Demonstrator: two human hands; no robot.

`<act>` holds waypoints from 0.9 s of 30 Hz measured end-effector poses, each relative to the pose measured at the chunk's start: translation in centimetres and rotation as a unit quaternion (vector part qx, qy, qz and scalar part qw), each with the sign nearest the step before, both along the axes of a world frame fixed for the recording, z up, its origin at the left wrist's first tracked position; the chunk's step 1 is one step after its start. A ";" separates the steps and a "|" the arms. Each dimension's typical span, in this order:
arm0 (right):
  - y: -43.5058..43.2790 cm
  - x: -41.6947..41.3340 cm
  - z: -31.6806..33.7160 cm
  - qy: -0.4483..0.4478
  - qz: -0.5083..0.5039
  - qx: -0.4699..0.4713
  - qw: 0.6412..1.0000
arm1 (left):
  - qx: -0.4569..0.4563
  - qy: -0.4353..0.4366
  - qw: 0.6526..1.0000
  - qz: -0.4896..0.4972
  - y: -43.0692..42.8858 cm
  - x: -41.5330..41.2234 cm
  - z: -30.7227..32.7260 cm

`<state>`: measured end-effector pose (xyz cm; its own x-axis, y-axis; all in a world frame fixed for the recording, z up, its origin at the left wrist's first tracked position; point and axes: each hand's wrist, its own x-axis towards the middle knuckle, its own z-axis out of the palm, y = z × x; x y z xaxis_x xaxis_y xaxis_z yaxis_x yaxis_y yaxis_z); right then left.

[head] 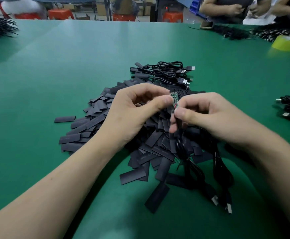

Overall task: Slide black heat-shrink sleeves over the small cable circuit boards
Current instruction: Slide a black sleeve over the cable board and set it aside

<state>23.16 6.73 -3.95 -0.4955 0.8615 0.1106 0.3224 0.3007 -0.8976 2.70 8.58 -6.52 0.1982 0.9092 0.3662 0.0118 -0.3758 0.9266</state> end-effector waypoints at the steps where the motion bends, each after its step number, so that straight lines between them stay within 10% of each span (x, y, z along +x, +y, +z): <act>1: 0.0 0.0 0.0 0.032 -0.005 -0.015 0.999 | 0.017 0.027 0.999 0.018 0.1 -0.2 -0.1; 9: 0.2 0.8 0.8 0.307 -0.006 -0.199 0.931 | 0.178 0.398 0.899 0.034 0.9 -1.7 -0.4; 22: 0.5 -0.2 -0.9 -0.020 -0.111 -0.069 0.991 | 0.161 0.426 0.889 -0.046 1.3 -3.0 0.7; 27: 0.9 0.0 -1.6 -0.078 -0.107 0.011 0.991 | 0.080 0.322 0.940 -0.074 1.4 -3.0 0.4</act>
